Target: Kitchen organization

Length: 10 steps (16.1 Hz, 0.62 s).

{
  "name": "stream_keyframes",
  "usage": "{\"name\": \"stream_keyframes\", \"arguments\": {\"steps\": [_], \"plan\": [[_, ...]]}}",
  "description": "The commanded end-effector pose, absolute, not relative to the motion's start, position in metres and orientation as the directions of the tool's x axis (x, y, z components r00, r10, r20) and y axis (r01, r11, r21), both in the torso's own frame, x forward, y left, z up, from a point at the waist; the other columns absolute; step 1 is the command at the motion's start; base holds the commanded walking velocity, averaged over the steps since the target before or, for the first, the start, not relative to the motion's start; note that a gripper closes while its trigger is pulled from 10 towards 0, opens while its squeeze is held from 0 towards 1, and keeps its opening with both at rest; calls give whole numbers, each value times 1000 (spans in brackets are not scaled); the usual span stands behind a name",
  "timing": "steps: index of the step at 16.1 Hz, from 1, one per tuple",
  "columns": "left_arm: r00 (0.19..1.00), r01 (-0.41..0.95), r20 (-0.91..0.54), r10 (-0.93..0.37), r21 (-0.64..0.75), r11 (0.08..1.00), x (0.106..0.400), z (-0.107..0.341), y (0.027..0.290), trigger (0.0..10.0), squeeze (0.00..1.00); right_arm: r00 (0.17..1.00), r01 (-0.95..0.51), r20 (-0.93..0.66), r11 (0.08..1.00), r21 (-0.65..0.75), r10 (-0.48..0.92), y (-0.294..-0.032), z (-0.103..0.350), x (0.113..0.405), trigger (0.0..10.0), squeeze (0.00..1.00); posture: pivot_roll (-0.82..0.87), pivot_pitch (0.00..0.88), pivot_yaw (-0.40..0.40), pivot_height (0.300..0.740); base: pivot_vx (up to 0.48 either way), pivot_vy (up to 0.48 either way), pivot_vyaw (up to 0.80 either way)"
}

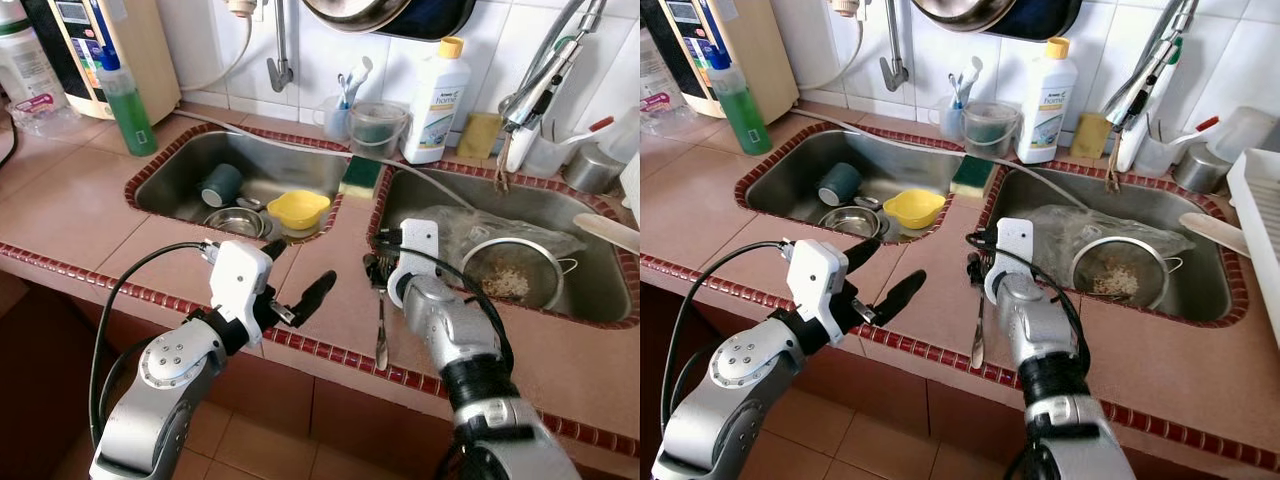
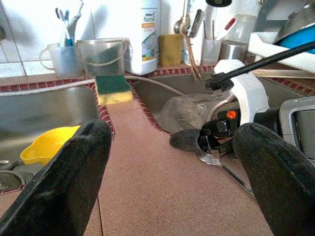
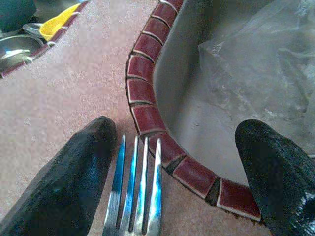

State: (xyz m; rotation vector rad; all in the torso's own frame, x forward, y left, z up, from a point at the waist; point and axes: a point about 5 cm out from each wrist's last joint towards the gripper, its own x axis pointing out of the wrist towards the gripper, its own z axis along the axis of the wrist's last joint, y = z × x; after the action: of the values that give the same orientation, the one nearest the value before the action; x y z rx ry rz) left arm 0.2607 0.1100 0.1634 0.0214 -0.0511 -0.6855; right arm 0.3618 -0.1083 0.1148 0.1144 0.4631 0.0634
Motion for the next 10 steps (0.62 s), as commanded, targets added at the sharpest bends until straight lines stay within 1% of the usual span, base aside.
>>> {"name": "stream_keyframes", "arguments": {"steps": [1,2,3,4,5,6,7,10], "plan": [[776,628,51,-629,42,777,260,168,111,10000,0,881,-47,-463,991,124,100,-106,113,363,10000,0,-49,67,-13,740,0,0,0],[777,626,53,-628,42,778,260,168,111,10000,0,877,-52,-470,992,117,101,-105,112,363,9922,0,-48,67,-15,740,0,0,0],[778,625,54,-626,41,780,260,168,111,10000,0,871,-61,-480,992,114,108,-104,111,364,7176,0,-47,67,-16,740,0,0,0],[780,622,55,-624,40,782,260,168,111,10000,0,866,-71,-486,991,117,120,-103,110,364,4980,0,-47,67,-17,740,0,0,0],[781,621,56,-622,40,783,260,168,111,10000,0,863,-79,-488,989,122,129,-103,110,364,3020,0,-48,68,-20,740,0,0,0],[784,617,58,-618,38,786,260,169,111,10000,0,863,-97,-486,989,109,138,-102,110,364,1294,0,-47,68,-19,740,0,0,0],[786,614,60,-615,38,788,260,169,111,10000,0,862,-113,-489,990,79,137,-102,111,364,0,0,-49,70,-21,740,0,0,0],[788,612,64,-613,36,790,261,169,111,10000,0,860,-132,-491,990,52,140,-103,108,361,0,0,-53,71,-23,740,0,0,0]]}}
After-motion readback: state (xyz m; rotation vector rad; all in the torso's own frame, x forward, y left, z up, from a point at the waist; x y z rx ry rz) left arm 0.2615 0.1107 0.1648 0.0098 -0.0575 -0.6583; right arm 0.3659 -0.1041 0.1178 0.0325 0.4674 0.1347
